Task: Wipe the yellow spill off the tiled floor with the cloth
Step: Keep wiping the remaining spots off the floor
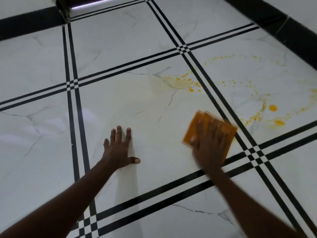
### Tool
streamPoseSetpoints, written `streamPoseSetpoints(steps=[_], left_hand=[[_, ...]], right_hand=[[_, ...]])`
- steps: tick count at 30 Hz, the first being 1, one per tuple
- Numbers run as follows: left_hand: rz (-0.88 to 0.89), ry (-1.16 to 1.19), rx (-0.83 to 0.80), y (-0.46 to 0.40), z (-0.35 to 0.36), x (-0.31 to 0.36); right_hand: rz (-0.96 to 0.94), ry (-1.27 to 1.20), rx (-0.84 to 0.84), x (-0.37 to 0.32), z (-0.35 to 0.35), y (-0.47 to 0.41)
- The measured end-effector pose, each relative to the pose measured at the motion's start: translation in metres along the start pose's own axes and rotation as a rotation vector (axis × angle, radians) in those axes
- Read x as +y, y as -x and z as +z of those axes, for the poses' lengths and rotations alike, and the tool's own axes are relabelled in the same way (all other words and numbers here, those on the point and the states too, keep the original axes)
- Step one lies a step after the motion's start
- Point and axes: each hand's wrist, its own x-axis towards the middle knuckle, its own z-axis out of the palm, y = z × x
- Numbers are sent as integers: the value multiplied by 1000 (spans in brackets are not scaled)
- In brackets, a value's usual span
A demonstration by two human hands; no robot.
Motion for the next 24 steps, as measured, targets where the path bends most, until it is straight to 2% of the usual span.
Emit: streamPoseSetpoints(steps=[1,2,4,6,7,8,11,13,15,16,18,20,21,22,24], left_hand=[[2,-16,-12,1,-4,3],[2,-26,-22,3,-7,3],[2,-6,-36,5,-9,2],[8,7,-25,3,-8,3],[10,5,-17,2,-7,2],[6,5,-12,2,-5,0],[-7,1,16,1,-1,-2],[-10,2,17,1,-2,-2],[-11,-15,16,5,-7,3],[-10,-24,6,6,-11,5],[-12,-16,-26,6,-20,9],[3,16,-20,6,-23,11],[37,17,-10,6,-22,14],[79,9,-8,5,-20,17],[145,-7,-43,5,-13,27]], right_hand=[[-5,3,-49,-20,-4,45],[-87,-23,-93,-43,-4,83],[-356,-119,-206,-75,0,113],[-627,-97,-251,-70,7,70],[-671,-88,-229,-61,11,37],[-619,-70,-183,-48,18,5],[-279,93,-90,13,16,-52],[-144,36,-55,26,4,-28],[-31,18,-70,-1,-7,40],[-70,-8,-124,-23,-6,79],[-316,-97,-262,-62,-7,138],[-541,-100,-296,-57,-9,141],[-583,-66,-274,-38,-10,130],[-548,-35,-240,-14,-10,119],[-345,60,-174,46,-12,93]])
